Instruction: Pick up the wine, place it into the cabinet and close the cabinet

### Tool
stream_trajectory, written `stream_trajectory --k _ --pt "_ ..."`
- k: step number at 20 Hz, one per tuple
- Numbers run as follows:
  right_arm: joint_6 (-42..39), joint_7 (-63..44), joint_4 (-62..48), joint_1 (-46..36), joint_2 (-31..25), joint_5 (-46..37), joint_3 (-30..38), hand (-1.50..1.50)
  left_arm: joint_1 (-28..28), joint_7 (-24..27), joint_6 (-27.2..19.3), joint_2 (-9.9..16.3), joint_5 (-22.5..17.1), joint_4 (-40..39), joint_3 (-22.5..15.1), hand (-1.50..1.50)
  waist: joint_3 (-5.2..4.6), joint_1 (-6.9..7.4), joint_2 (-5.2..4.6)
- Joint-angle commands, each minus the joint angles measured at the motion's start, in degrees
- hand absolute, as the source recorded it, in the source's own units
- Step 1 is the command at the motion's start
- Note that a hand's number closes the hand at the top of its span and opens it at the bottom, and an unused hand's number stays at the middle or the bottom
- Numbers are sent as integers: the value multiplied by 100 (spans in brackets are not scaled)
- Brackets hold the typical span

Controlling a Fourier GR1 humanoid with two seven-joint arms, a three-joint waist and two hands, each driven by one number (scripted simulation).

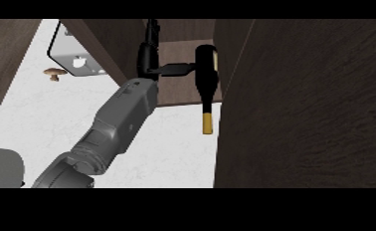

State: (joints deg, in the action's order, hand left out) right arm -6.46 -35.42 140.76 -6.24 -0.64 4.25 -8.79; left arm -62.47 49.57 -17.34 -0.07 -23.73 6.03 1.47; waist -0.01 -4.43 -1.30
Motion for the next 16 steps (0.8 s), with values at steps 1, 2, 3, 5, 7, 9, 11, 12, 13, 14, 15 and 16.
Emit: stream_trajectory --k 1,2,3,5,7,9,11,12,13,14,15,16 --pt "23 -193 343 192 -7 233 36 -150 224 51 356 6 -74 -37 120 -150 -7 72 2" --pt "39 -112 -37 -234 14 126 17 -150 179 -3 276 6 -246 7 81 -150 -8 59 29" --pt "168 -152 134 47 61 -227 -448 -150 228 -29 320 6 -274 31 109 -150 -9 106 52" --pt "-35 47 105 183 4 159 -68 -150 320 81 444 6 -421 82 62 -150 -3 65 56" --pt "365 -265 -35 -333 62 -65 -165 -150 351 126 592 6 -503 104 55 -150 -9 89 46" --pt "194 -230 104 -82 61 -21 -288 -150 357 -78 546 6 -656 204 -197 -150 -4 102 104" --pt "152 -399 359 -71 -32 200 -54 -150 445 154 532 6 -778 209 -206 -150 -5 30 71" --pt "156 -186 -121 -286 31 117 -26 -150 683 223 555 6 -908 276 -368 -150 -4 44 91" --pt "214 -335 19 -310 48 -38 -189 -150 433 -68 282 6 -1041 358 -510 -150 -5 2 102" --pt "157 -58 -20 -36 62 42 -187 -150 753 -28 570 7 -1132 502 -678 -150 -1 16 125" --pt "221 -302 3 -299 52 83 -89 -150 809 -12 479 7 -1179 633 -810 -150 -4 82 121" --pt "192 -303 81 -287 -35 328 253 -150 892 -31 495 6 -1130 697 -928 -150 -1 148 115"
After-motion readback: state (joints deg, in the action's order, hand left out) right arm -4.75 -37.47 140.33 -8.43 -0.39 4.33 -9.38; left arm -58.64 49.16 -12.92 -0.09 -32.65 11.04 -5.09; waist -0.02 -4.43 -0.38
